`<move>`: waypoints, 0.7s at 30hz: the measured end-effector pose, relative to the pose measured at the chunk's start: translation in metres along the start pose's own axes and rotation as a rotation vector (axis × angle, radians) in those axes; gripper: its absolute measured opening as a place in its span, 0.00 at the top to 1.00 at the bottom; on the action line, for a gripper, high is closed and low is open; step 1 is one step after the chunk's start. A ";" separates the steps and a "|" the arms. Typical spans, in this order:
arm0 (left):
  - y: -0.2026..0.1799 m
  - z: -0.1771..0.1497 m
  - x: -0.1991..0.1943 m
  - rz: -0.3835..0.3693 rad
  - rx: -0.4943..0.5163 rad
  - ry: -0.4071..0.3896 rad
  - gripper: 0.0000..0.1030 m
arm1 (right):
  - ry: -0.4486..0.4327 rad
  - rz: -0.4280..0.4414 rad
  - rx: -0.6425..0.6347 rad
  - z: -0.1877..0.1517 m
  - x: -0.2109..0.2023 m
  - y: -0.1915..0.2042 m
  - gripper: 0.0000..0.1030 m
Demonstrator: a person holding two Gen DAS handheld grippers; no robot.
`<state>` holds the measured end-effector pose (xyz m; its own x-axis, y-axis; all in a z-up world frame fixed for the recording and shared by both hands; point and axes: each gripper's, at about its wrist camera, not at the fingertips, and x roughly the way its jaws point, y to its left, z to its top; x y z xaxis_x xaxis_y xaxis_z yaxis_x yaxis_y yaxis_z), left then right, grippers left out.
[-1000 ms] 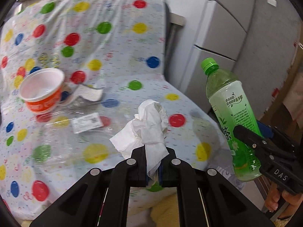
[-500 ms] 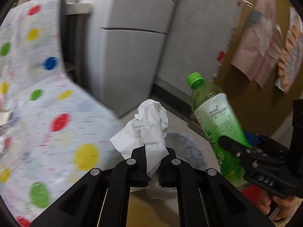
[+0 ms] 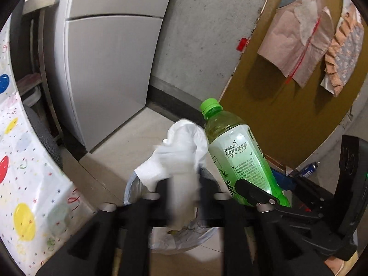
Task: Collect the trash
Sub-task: 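Carry the tissue and green bottle to the trash bin and open both grippers, then move both grippers back over the chair toward the foil tray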
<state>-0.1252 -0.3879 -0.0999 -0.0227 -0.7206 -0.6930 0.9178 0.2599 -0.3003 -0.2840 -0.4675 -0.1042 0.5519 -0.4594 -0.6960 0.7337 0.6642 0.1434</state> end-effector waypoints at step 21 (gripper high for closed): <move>0.077 -0.020 -0.092 0.249 -0.106 -0.113 0.38 | -0.093 0.074 -0.050 0.021 -0.032 0.048 0.34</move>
<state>-0.0604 -0.2886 -0.0729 0.2479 -0.6917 -0.6783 0.8429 0.4992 -0.2010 -0.2584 -0.4333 -0.0606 0.6399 -0.4591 -0.6162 0.6702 0.7258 0.1553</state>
